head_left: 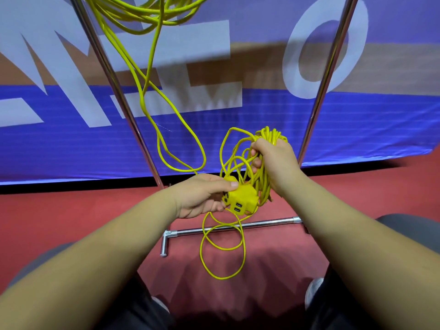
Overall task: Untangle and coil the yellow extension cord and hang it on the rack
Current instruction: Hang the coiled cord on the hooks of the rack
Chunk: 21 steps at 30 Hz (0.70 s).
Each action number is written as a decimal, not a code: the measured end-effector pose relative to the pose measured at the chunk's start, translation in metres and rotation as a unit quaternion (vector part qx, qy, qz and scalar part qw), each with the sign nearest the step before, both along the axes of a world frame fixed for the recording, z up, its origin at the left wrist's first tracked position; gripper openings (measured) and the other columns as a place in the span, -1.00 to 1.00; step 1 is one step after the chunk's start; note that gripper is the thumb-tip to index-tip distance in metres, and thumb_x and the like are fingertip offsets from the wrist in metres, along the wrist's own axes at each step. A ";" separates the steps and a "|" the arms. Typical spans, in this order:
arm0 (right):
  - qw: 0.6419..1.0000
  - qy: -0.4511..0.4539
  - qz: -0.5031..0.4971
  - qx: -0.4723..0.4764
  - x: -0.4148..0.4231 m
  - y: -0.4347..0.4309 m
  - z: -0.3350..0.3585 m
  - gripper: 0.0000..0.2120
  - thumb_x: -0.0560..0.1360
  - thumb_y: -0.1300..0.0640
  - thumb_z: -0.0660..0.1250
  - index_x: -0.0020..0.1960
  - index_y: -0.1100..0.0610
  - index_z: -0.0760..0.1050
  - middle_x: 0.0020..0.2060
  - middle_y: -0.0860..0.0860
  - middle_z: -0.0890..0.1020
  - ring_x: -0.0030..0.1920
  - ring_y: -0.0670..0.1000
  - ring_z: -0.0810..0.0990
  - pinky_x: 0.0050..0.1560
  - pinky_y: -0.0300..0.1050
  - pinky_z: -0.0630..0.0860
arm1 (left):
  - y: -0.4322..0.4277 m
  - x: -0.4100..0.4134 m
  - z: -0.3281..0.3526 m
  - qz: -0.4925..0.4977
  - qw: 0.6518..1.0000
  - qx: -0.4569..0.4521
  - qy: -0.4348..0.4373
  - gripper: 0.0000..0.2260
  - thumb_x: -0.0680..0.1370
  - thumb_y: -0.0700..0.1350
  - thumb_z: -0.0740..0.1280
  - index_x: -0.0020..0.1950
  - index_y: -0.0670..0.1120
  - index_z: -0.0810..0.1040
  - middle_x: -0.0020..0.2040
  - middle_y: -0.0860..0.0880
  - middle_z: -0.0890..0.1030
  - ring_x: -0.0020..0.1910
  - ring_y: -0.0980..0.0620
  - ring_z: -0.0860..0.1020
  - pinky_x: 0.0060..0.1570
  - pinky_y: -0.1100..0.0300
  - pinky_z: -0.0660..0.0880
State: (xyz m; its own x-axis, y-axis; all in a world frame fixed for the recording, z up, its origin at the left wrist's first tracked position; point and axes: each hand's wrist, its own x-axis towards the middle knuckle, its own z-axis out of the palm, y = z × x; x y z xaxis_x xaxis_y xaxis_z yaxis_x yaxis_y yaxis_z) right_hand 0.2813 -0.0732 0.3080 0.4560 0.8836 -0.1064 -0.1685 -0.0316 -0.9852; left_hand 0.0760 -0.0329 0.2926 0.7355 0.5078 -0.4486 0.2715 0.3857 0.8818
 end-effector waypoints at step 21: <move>0.997 -0.063 0.011 -0.037 -0.007 0.002 -0.020 -0.72 0.33 0.02 0.57 -0.29 0.17 0.54 -0.50 0.16 0.44 -0.49 0.13 0.44 -0.34 0.01 0.46 | -0.009 -0.004 0.006 0.069 0.992 0.052 0.091 -0.71 0.51 -0.03 0.54 0.19 -0.09 0.68 0.11 0.00 0.74 0.15 0.07 0.66 0.12 0.12 0.62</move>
State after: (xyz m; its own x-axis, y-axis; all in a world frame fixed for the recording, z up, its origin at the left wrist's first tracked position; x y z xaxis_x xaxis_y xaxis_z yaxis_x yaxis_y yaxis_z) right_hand 0.2743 -0.0707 0.2876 0.4507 0.8852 -0.1153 -0.0422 -0.1078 -0.9933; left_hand 0.0720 -0.0415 0.2990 0.5667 0.6489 -0.5078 0.3807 0.3404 0.8598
